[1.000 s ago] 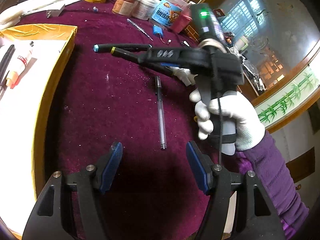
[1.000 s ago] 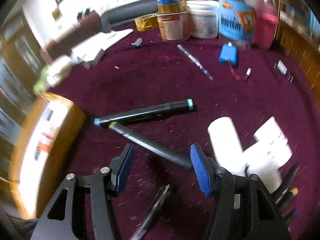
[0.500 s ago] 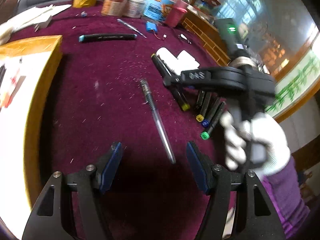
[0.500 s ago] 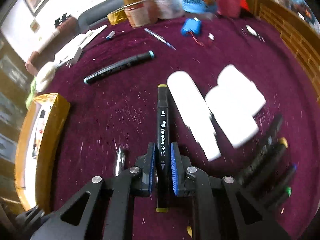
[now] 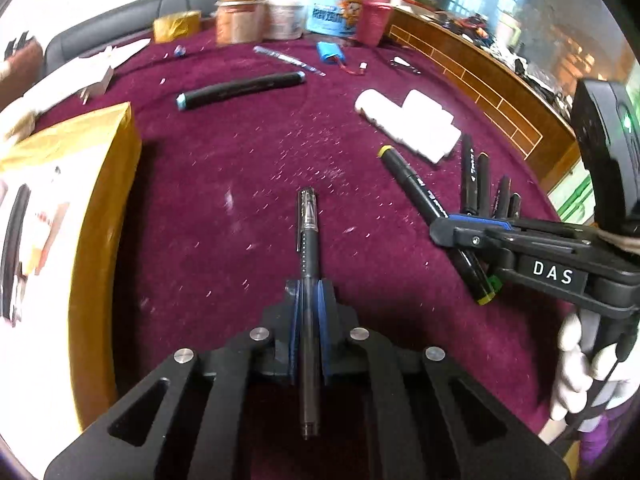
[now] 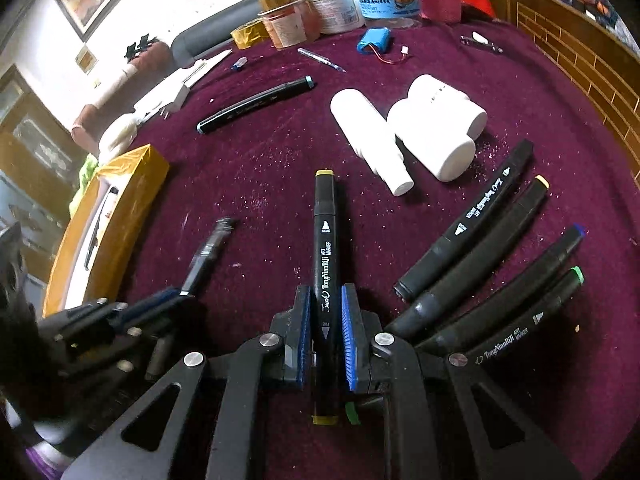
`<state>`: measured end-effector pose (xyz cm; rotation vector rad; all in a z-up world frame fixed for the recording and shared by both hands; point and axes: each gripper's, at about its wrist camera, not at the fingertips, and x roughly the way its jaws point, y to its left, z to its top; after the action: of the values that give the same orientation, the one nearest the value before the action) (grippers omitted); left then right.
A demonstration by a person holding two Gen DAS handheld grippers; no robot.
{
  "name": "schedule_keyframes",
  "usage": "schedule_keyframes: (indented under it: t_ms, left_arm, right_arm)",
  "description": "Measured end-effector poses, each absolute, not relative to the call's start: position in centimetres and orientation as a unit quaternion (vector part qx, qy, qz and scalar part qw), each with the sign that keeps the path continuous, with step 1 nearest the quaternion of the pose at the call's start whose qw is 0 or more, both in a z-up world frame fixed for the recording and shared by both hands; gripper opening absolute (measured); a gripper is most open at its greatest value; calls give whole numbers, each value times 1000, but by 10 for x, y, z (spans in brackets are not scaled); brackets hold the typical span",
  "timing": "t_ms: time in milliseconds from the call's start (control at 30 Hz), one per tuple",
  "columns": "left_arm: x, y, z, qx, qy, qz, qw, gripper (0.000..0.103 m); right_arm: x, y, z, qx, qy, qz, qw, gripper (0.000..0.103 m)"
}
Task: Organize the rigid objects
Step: 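Grasp a black gel pen with left while right grasps the yellow-capped black marker, then carry the gel pen and marker into the yellow-rimmed tray and open both grippers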
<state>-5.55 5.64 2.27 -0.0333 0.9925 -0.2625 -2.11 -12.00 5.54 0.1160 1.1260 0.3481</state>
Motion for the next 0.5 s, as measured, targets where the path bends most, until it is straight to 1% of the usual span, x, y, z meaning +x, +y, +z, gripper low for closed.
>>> schedule_keyframes:
  t_ms: [67,100,167,233,300,333,367,400,467,500]
  left_arm:
    - [-59,65,22,-31,483,-126,866,6]
    - [-58,64,23,-33,484,-127,865,6]
    - [-56,61,22,-27,484,-120,867,11]
    - [-51,47,21,1,473,-116,874,23]
    - [-50,37,19,17,453,-122,883,24]
    - [-49,33,18,25,450,-124,884,23]
    - [-47,31,19,30,448,-123,885,15]
    - [-47,32,19,27,448,-123,885,6]
    - [-46,42,20,-2,450,-140,882,7]
    - [-47,48,20,-19,451,-147,880,7]
  right_arm:
    - [-21,-117,56,47,527,161,833,14]
    - [-21,-116,56,47,527,161,833,16]
    - [-18,-114,56,52,529,161,831,19]
    - [-17,-114,56,57,530,156,832,20]
    - [-16,-110,56,54,527,152,834,26]
    - [-16,-107,56,50,525,151,836,28]
    - [-16,-103,56,45,522,150,838,32]
    - [-15,-99,56,37,518,148,841,33]
    - [-15,-92,55,12,510,142,849,33]
    - [-16,-89,55,-3,507,139,851,20]
